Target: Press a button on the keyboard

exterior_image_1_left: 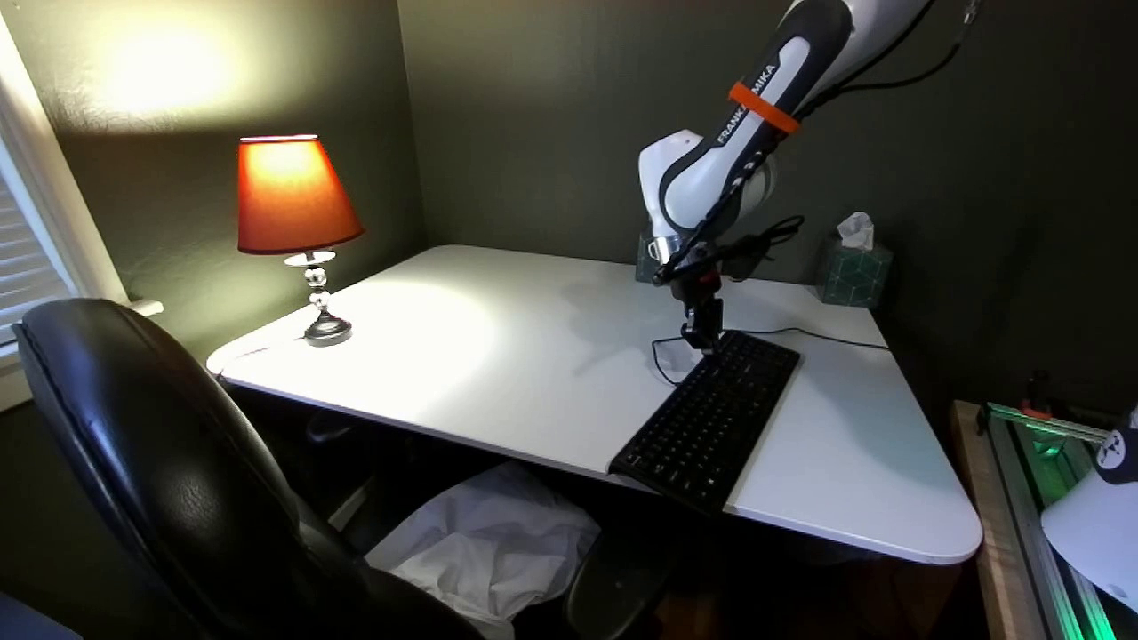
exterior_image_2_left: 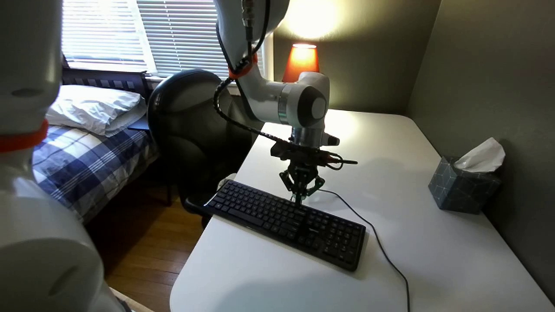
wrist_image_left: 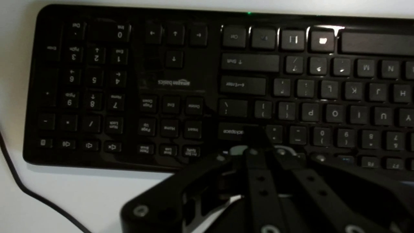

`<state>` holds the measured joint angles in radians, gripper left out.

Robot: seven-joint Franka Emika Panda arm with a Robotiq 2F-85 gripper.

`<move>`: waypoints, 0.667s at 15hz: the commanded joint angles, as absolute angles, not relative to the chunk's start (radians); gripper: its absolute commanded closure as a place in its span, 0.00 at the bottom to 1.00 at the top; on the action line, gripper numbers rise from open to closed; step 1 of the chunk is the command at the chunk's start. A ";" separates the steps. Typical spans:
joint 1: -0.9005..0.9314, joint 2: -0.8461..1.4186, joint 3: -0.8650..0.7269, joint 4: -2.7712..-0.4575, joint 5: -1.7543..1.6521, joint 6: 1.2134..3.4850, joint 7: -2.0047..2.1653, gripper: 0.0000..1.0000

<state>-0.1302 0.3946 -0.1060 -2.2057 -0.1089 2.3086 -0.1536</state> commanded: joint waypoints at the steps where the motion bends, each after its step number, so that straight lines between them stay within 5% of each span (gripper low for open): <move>1: -0.141 0.421 -0.095 -2.167 -0.098 2.254 -0.185 1.00; 10: -0.148 0.449 -0.088 -2.121 -0.087 2.187 -0.217 1.00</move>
